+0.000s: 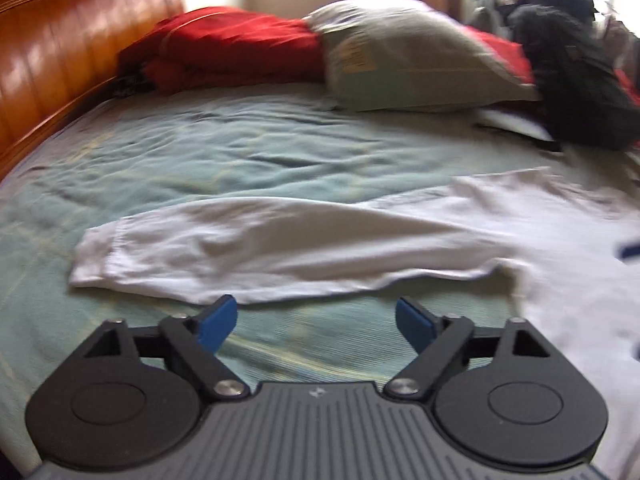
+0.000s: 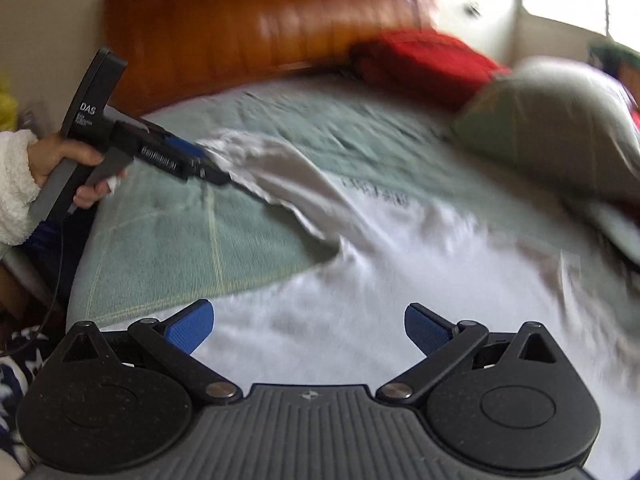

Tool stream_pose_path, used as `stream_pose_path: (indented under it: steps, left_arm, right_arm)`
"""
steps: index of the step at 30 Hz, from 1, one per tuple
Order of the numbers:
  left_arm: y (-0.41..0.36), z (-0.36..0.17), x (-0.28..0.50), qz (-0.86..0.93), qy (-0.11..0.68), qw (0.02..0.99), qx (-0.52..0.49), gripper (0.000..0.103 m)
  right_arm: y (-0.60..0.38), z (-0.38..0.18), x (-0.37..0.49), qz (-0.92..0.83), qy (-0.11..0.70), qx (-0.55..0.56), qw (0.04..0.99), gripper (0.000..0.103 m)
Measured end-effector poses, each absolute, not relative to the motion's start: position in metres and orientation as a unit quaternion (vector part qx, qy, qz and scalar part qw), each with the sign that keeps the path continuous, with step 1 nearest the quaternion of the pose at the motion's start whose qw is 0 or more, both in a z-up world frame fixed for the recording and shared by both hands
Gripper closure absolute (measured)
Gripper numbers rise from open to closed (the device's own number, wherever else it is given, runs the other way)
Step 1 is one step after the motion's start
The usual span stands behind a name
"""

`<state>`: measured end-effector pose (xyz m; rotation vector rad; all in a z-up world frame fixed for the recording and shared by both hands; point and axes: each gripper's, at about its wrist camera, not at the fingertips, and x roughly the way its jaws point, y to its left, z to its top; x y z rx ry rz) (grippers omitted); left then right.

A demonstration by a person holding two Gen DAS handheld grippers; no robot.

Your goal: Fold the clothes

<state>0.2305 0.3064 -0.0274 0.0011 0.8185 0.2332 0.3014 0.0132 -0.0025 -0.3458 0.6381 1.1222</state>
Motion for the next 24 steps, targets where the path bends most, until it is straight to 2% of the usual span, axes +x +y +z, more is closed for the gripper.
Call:
stream_pose_path:
  steps: [2, 6, 10, 12, 14, 17, 24]
  left_arm:
    - [0.285, -0.025, 0.224, 0.097, 0.391, 0.915, 0.013, 0.012]
    - [0.243, -0.021, 0.211, 0.066, 0.379, 0.922, 0.038, 0.009]
    - [0.229, -0.025, 0.21, 0.06, 0.381, 0.923, 0.017, 0.009]
    - [0.226, -0.028, 0.209, 0.063, 0.381, 0.923, 0.0, 0.009]
    - [0.225, -0.031, 0.207, 0.071, 0.379, 0.923, -0.018, 0.009]
    - [0.224, -0.034, 0.204, 0.072, 0.374, 0.924, -0.037, 0.009]
    - [0.223, -0.039, 0.204, 0.066, 0.373, 0.924, -0.052, 0.009]
  right_arm:
    - [0.02, 0.002, 0.314, 0.528, 0.277, -0.182, 0.781, 0.0]
    - [0.036, 0.008, 0.355, 0.52, 0.29, -0.188, 0.781, 0.0]
    - [0.058, 0.006, 0.393, 0.511, 0.293, -0.206, 0.781, 0.005]
    - [0.07, 0.002, 0.409, 0.508, 0.289, -0.229, 0.779, 0.011]
    - [0.084, -0.004, 0.425, 0.497, 0.294, -0.249, 0.777, 0.031]
    - [0.104, -0.012, 0.452, 0.498, 0.309, -0.253, 0.77, 0.052]
    - [0.149, -0.035, 0.495, 0.532, 0.324, -0.244, 0.743, 0.052]
